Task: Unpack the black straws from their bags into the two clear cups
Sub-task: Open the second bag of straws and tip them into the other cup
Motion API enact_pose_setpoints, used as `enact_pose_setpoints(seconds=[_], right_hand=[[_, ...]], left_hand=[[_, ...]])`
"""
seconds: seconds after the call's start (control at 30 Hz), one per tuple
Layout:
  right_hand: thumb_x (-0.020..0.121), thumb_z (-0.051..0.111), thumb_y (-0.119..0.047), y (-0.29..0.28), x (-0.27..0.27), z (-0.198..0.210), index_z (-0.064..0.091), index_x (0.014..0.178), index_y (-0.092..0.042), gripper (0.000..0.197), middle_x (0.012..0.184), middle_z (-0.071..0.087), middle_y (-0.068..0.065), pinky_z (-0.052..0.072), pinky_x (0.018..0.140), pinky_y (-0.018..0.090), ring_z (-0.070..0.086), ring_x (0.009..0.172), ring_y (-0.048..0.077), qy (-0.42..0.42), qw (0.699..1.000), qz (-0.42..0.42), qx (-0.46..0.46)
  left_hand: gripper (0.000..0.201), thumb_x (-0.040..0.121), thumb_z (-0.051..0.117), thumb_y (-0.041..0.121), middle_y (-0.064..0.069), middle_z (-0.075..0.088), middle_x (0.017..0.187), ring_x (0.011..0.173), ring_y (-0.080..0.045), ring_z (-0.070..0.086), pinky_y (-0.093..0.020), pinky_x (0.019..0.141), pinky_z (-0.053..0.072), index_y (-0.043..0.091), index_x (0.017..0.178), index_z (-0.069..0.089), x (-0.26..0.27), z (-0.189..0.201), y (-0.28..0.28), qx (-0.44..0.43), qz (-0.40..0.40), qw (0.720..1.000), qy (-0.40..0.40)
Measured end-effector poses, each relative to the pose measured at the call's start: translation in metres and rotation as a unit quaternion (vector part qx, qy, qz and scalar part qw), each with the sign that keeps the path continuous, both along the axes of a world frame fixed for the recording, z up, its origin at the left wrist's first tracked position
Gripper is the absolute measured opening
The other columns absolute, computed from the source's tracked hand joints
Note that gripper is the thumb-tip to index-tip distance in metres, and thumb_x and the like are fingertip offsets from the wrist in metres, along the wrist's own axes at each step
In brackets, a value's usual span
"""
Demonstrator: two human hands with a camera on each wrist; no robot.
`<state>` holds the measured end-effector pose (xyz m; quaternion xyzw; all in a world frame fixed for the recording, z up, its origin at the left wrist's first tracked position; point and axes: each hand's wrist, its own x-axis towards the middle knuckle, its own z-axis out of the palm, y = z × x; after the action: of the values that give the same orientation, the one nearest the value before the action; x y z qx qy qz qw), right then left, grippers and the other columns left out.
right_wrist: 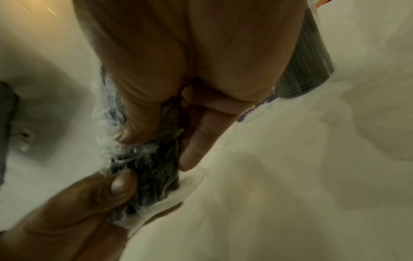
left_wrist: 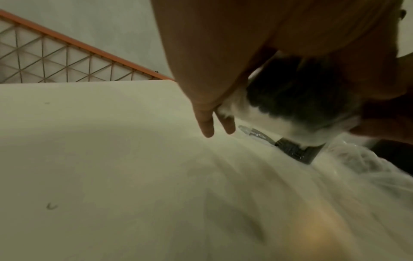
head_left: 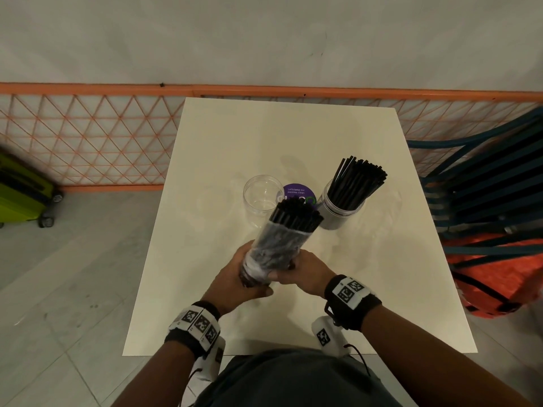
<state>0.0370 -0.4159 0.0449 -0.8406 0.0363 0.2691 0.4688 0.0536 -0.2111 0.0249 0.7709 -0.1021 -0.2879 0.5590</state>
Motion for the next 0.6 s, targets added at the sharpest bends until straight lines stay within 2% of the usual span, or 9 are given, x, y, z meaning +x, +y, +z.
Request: enact_pose_setpoints(seconds=[0.07,0.17,0.27,0.37,0.43,0.5,0.53,0.57,0.6], right_hand=[[0.071,0.071,-0.062,0.002,-0.002,0.016,0.065,0.116,-0.025,0.058,0.096,0.075,0.002,0.057,0.085,0.037,0.071,0.081,0.013,-0.003,1.0,0.0,0.025],[0.076,0.057,-0.072,0.005,-0.001,0.043,0.062,0.116,-0.023,0.064,0.096,0.074,0.002,0.054,0.079,0.036,0.067,0.079,0.017,-0.051,0.991,0.087,-0.09],[0.074,0.045,-0.082,0.004,0.001,0.073,0.057,0.103,-0.021,0.068,0.079,0.064,-0.004,0.043,0.062,0.03,0.056,0.066,0.018,-0.116,0.941,0.17,-0.269],[0.06,0.044,-0.091,0.0,0.004,0.103,0.048,0.088,-0.023,0.073,0.071,0.059,-0.007,0.034,0.049,0.027,0.046,0.054,0.013,-0.177,0.904,0.175,-0.348],[0.063,0.054,-0.085,-0.007,0.004,0.119,0.049,0.087,-0.02,0.069,0.076,0.061,-0.006,0.038,0.048,0.027,0.049,0.057,0.016,-0.287,0.865,0.177,-0.371],[0.071,0.07,-0.065,-0.008,0.0,0.13,0.055,0.095,-0.019,0.054,0.091,0.063,0.0,0.049,0.061,0.034,0.058,0.076,0.021,-0.446,0.783,0.205,-0.382],[0.081,0.067,-0.05,-0.003,0.0,0.133,0.056,0.107,-0.019,0.042,0.107,0.063,0.004,0.051,0.077,0.041,0.059,0.095,0.026,-0.493,0.74,0.245,-0.386],[0.091,0.054,-0.035,0.002,0.002,0.134,0.053,0.121,-0.019,0.034,0.126,0.058,0.007,0.044,0.095,0.051,0.053,0.116,0.032,-0.514,0.708,0.295,-0.385],[0.096,0.033,-0.024,0.008,0.004,0.132,0.045,0.134,-0.019,0.04,0.141,0.047,0.009,0.031,0.107,0.059,0.04,0.133,0.038,-0.507,0.689,0.345,-0.387]], left_hand=[[0.096,0.061,0.091,0.022,0.004,0.058,0.134,0.121,-0.012,0.06,-0.036,0.096,0.052,0.029,0.141,0.038,0.0,-0.002,0.004,-0.045,0.018,0.999,0.01],[0.083,0.06,0.085,0.016,-0.004,0.068,0.113,0.101,-0.013,0.069,-0.031,0.082,0.055,0.011,0.133,0.045,0.0,0.007,-0.002,-0.1,0.044,0.993,0.041],[0.067,0.065,0.076,0.004,-0.018,0.071,0.086,0.076,-0.03,0.069,-0.04,0.067,0.054,-0.01,0.123,0.046,-0.002,0.011,-0.004,-0.175,0.039,0.979,0.095],[0.057,0.069,0.074,0.0,-0.017,0.071,0.08,0.069,-0.03,0.067,-0.037,0.064,0.054,-0.013,0.119,0.049,-0.005,0.016,-0.005,-0.23,0.056,0.961,0.14],[0.059,0.07,0.075,0.002,-0.017,0.071,0.085,0.073,-0.029,0.066,-0.038,0.065,0.055,-0.011,0.121,0.051,-0.004,0.02,-0.006,-0.257,0.068,0.951,0.159],[0.065,0.069,0.075,0.0,-0.014,0.073,0.098,0.085,-0.028,0.069,-0.036,0.072,0.057,-0.006,0.128,0.05,-0.002,0.024,-0.004,-0.267,0.088,0.945,0.169],[0.064,0.07,0.074,-0.002,-0.013,0.073,0.103,0.091,-0.026,0.07,-0.035,0.075,0.057,-0.005,0.129,0.05,0.0,0.026,-0.002,-0.264,0.089,0.946,0.165],[0.062,0.071,0.074,-0.002,-0.013,0.073,0.105,0.094,-0.026,0.07,-0.036,0.078,0.057,-0.005,0.128,0.051,0.002,0.029,-0.001,-0.257,0.08,0.95,0.159],[0.059,0.071,0.075,0.001,-0.016,0.073,0.106,0.097,-0.029,0.07,-0.038,0.081,0.056,-0.007,0.125,0.053,0.004,0.034,-0.001,-0.248,0.065,0.954,0.153]])
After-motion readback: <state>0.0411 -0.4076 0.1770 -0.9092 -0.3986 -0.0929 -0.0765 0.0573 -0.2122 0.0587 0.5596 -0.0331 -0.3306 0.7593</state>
